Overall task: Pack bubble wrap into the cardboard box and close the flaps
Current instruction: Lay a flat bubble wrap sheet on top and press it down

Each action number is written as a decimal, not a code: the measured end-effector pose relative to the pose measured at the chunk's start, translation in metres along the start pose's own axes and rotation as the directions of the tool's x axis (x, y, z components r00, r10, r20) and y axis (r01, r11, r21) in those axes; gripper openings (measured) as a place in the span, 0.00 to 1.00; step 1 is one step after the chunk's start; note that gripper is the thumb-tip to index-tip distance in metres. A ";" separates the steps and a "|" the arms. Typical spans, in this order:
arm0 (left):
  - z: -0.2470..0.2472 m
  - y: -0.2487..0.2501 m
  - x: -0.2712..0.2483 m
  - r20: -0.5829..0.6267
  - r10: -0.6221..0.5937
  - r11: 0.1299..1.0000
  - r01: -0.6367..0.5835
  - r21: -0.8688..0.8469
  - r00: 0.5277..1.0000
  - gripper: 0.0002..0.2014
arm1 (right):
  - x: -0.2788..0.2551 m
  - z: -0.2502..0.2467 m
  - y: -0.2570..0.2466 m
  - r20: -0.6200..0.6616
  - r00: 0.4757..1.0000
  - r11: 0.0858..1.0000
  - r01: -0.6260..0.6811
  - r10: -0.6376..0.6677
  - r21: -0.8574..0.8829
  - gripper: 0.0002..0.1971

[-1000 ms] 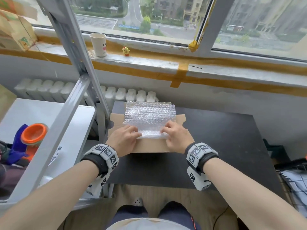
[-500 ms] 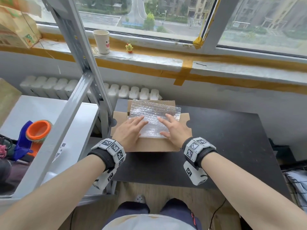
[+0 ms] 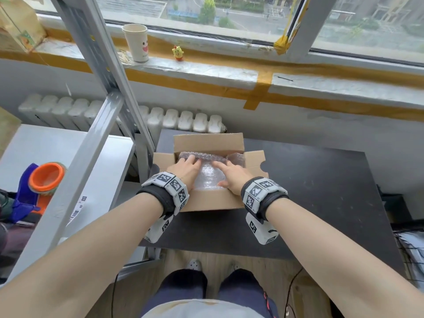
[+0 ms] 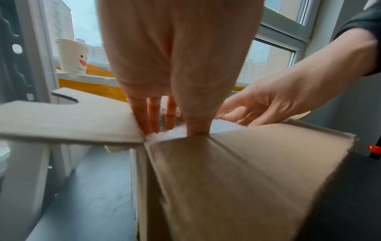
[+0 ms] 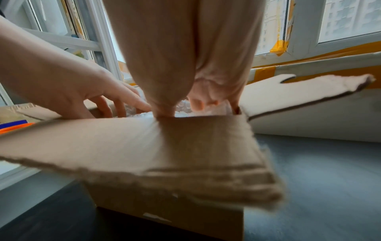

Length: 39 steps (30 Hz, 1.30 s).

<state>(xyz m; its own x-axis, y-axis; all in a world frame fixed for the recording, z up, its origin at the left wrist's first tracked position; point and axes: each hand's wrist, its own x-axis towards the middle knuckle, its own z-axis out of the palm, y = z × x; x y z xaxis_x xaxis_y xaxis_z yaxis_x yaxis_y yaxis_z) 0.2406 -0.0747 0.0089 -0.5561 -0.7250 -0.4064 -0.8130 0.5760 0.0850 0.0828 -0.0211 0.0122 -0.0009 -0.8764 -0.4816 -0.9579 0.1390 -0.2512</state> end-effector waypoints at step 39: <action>-0.029 -0.011 -0.004 0.230 0.083 0.990 -0.106 0.091 0.970 0.36 | -0.010 -0.050 0.022 0.052 0.998 0.999 0.022 -0.024 0.045 0.37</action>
<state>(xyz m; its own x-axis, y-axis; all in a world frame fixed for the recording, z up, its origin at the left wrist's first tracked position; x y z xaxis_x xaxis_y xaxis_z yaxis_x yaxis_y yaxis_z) 0.2464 -0.0892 0.0357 -0.5668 -0.5686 -0.5961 -0.7303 0.6817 0.0440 0.0473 -0.0327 0.0534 0.0370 -0.8544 -0.5184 -0.9439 0.1404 -0.2987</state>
